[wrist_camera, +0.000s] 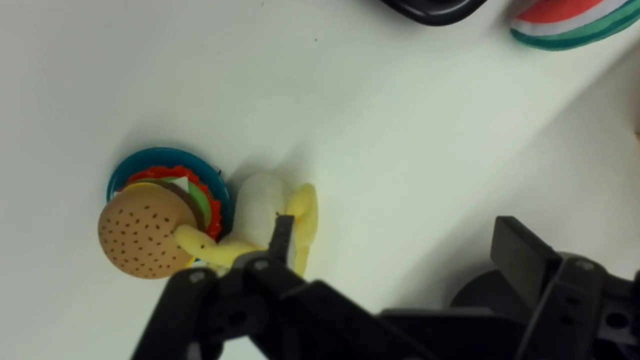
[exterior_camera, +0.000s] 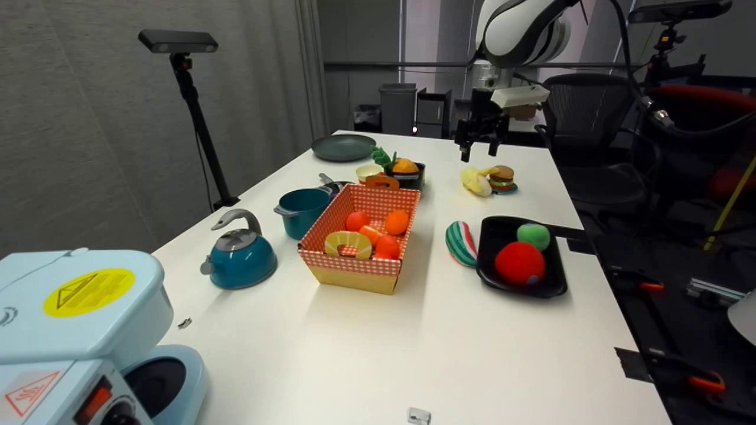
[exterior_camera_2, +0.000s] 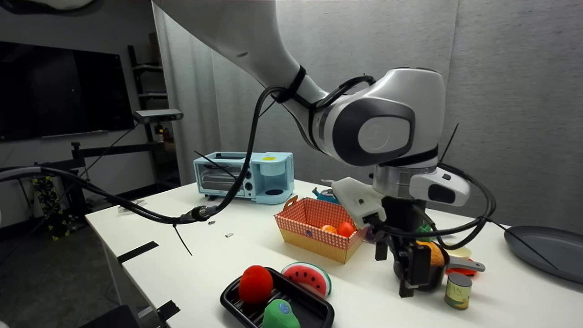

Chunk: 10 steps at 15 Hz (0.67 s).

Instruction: Put the pineapple plush in the black pot, put the banana plush inside the basket

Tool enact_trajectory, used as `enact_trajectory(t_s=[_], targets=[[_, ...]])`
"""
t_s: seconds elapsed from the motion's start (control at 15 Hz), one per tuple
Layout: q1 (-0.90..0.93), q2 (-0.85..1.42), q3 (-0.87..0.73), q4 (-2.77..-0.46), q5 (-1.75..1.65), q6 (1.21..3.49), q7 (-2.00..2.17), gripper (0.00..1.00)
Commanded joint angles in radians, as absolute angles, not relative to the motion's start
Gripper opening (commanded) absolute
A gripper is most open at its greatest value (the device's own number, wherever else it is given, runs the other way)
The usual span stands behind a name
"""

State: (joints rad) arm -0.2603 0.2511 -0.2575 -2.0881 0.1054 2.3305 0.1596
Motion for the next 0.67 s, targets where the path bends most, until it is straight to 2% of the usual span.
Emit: enact_trajectory(t_s=[0.0,0.6], targets=[[-0.293,0.215,-0.276,-2.138,0.155,2.378,0.157,1.00],[-0.355,0.236,-0.332,-2.144,0.185,2.401,0.157,1.00]])
